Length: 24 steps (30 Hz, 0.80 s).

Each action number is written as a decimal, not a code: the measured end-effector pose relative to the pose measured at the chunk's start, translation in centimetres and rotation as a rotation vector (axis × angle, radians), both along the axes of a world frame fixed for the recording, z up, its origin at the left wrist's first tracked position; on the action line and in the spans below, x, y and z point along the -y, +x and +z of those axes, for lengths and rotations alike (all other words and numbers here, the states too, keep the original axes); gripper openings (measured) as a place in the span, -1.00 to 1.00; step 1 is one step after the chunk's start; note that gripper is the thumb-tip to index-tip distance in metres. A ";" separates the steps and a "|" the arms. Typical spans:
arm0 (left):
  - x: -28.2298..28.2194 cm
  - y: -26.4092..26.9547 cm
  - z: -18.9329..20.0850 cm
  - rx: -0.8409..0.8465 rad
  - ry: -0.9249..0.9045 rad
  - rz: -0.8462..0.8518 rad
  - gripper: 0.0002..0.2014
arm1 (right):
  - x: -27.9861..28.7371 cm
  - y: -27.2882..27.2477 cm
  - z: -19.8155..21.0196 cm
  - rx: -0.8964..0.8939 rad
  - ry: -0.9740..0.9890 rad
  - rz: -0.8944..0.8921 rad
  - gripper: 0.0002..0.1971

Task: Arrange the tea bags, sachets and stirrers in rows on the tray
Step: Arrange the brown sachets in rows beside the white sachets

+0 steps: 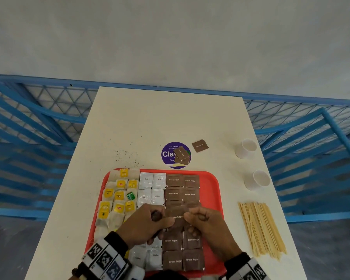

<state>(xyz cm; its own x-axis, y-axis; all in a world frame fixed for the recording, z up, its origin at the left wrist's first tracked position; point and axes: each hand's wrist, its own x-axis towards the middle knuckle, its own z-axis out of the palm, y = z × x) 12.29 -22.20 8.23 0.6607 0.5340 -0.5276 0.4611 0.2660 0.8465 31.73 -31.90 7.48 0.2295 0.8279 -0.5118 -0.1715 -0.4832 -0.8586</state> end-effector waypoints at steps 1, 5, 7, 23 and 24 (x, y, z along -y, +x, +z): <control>0.0 0.0 -0.4 -0.028 0.008 -0.015 -0.69 | -0.2 0.0 -0.3 0.005 -0.018 0.011 -0.79; -0.4 0.1 -1.1 -0.082 0.050 0.066 -0.70 | -2.2 0.2 -1.3 0.038 -0.044 -0.002 -0.90; -0.7 -0.3 -1.6 -0.095 0.028 0.197 -0.70 | -3.7 0.6 -2.2 0.134 -0.072 -0.021 -0.85; -0.9 -2.7 -2.1 0.045 -0.361 0.492 -0.69 | -9.3 1.5 -8.1 0.597 -0.270 -0.016 -0.75; -1.0 -2.7 -2.1 0.065 -0.388 0.497 -0.72 | -9.2 1.5 -8.0 0.624 -0.252 -0.032 -0.75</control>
<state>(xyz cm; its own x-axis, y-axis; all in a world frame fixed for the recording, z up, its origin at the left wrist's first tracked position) 9.63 -21.23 6.14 0.4206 0.5631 -0.7113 0.1544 0.7282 0.6678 33.22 -22.68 -0.51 0.5675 0.6886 -0.4514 0.3030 -0.6844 -0.6632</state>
